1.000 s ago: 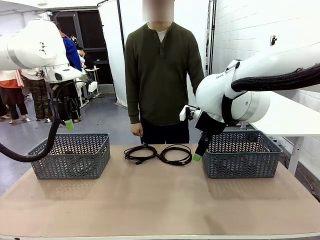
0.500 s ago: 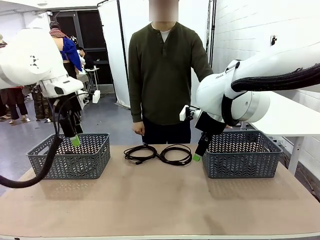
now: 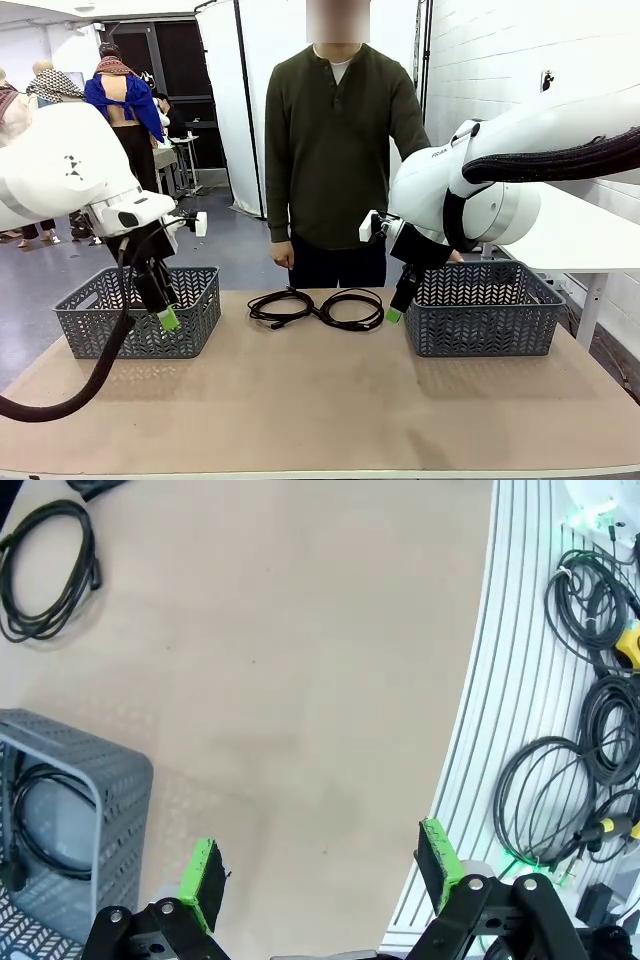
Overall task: Organize the cables according to human instructions.
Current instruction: Pick up a bundle of cables and place it in the basket indicated by the human.
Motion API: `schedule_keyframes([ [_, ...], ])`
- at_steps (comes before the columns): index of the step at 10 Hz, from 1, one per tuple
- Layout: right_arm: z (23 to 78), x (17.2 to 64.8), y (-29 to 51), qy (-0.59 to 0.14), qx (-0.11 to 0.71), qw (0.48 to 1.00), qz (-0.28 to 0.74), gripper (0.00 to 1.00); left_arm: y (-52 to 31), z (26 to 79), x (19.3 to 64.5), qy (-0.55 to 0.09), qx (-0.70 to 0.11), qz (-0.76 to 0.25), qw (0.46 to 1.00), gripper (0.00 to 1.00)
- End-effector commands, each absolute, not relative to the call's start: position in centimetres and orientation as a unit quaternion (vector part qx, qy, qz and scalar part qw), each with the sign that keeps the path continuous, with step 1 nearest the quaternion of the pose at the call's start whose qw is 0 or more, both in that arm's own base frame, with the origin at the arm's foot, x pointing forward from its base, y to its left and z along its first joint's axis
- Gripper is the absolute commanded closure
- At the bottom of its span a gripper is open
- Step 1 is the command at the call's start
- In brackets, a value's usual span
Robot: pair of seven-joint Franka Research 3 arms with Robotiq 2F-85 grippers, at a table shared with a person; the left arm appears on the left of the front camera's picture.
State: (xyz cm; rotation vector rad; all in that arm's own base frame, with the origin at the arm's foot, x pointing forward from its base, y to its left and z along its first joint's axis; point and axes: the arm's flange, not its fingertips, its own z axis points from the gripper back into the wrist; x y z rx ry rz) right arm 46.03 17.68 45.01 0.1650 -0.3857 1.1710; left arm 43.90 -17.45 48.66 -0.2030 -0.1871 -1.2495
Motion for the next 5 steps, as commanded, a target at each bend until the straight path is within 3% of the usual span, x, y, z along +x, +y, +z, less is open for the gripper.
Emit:
schedule_keyframes([
  [1, 45.03, 46.09, 17.74, -0.18, 0.075, 0.815, 0.546, 0.0, -17.49, 47.96, 42.91, -0.109, -0.107, -0.594, 0.79, 0.0],
  [3, 45.03, 46.09, 17.74, -0.18, 0.075, 0.815, 0.546, 0.0, -18.03, 48.26, 43.12, -0.071, -0.096, -0.604, 0.788, 0.0],
  [5, 45.03, 46.09, 17.74, -0.18, 0.075, 0.815, 0.546, 0.0, -18.02, 48.08, 43.53, -0.089, -0.096, -0.591, 0.796, 0.0],
])
